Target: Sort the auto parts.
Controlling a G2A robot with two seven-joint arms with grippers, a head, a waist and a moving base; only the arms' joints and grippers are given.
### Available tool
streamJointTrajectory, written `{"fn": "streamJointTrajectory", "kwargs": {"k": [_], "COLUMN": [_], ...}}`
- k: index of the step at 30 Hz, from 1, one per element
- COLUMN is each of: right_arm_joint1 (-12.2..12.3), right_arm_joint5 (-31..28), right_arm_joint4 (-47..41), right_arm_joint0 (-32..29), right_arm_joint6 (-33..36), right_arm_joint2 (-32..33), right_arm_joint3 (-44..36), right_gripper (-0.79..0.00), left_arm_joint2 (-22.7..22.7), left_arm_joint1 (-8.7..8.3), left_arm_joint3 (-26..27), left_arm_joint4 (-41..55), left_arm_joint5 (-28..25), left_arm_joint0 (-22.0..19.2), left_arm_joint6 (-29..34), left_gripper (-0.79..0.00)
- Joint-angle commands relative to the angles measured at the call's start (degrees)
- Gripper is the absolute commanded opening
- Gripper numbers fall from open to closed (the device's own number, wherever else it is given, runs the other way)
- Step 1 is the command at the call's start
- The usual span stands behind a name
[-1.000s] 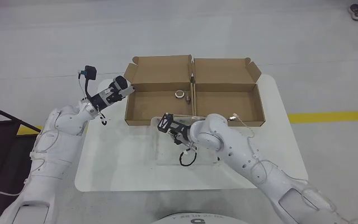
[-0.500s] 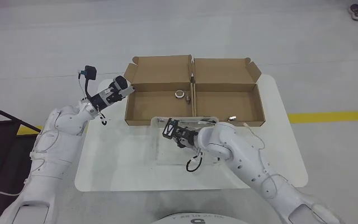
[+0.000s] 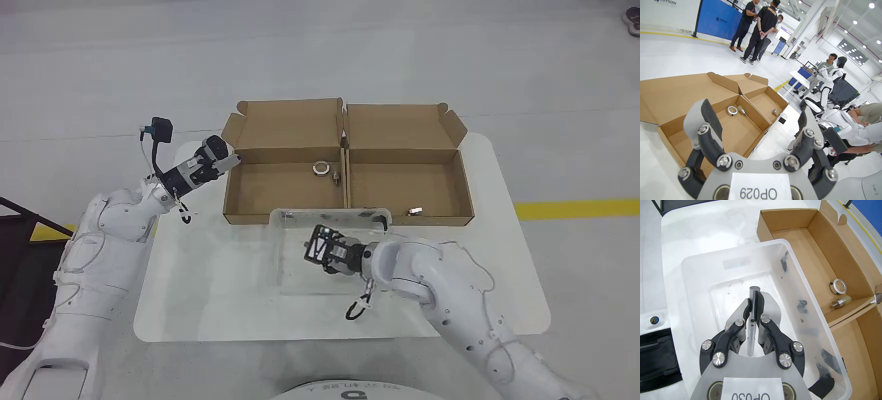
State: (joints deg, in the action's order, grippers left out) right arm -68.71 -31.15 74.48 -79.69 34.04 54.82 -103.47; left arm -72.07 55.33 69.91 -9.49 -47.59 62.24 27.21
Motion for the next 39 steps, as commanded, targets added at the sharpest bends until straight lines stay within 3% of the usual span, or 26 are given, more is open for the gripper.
{"fn": "streamJointTrajectory", "kwargs": {"k": [1, 16, 39], "right_arm_joint1": [0.21, 1.31, 1.31], "right_arm_joint5": [0.24, 3.08, 3.08], "right_arm_joint4": [0.56, 5.74, 5.74], "right_arm_joint0": [-0.72, -5.78, -5.78], "right_arm_joint6": [-0.93, -7.46, -7.46], "right_arm_joint2": [0.5, 2.26, 2.26], "right_arm_joint3": [-0.46, -3.6, -3.6], "right_gripper": [-0.785, -0.785, -0.785], "left_arm_joint2": [0.0, 0.0, 0.0], "left_arm_joint1": [0.0, 0.0, 0.0], "left_arm_joint3": [0.0, 0.0, 0.0], "left_arm_joint4": [0.0, 0.0, 0.0], "left_arm_joint5": [0.0, 0.0, 0.0], "left_arm_joint0": [0.0, 0.0, 0.0], "left_arm_joint6": [0.0, 0.0, 0.0], "left_gripper": [0.0, 0.0, 0.0]}}
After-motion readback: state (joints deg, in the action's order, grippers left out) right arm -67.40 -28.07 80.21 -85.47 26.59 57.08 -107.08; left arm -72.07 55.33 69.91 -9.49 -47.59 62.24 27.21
